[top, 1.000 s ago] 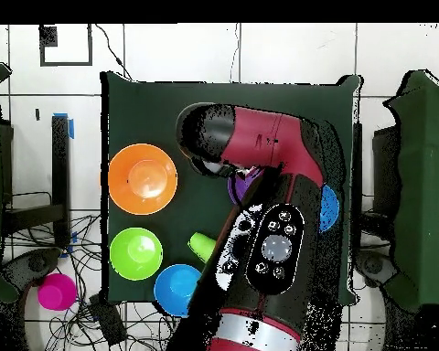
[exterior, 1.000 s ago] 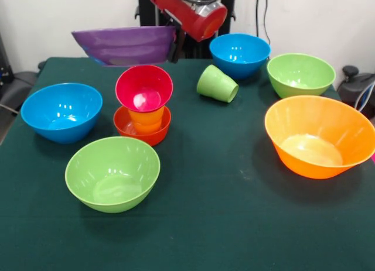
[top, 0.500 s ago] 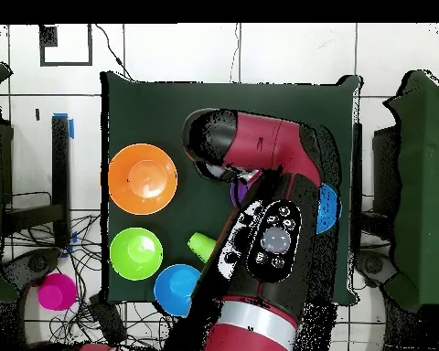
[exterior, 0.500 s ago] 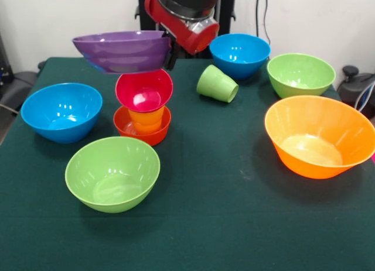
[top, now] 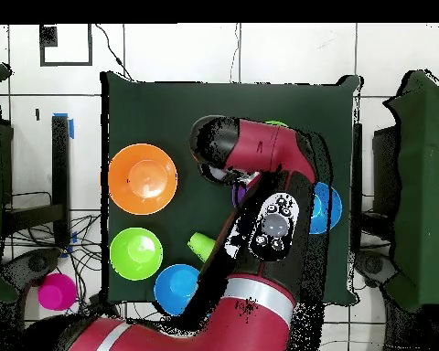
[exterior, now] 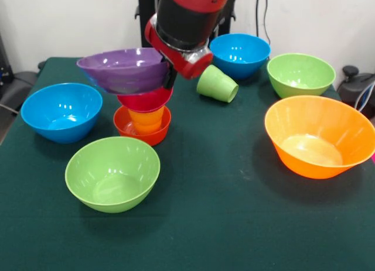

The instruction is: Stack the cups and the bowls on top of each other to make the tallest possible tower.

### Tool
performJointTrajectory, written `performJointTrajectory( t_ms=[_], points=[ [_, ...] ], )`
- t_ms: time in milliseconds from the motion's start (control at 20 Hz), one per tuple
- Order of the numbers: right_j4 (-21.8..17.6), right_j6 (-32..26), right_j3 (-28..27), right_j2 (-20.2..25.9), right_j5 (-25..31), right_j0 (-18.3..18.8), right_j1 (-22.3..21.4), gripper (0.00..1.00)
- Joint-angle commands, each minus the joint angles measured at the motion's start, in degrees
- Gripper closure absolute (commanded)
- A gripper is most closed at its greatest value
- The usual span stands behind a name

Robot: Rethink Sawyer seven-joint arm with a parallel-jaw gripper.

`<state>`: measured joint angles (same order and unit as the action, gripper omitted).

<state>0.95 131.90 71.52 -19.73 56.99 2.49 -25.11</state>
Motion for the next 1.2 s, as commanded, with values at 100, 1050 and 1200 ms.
performJointTrajectory(
  t_ms=[100,1050,1200],
  points=[
    [2.1,9.8,5.3,4.3,-5.6,-0.4,2.7,1.00],
    [3.3,8.8,5.9,1.7,-1.1,-2.0,1.2,1.00],
    [3.3,8.6,5.5,1.5,-0.9,-2.1,1.2,1.00]
  ],
)
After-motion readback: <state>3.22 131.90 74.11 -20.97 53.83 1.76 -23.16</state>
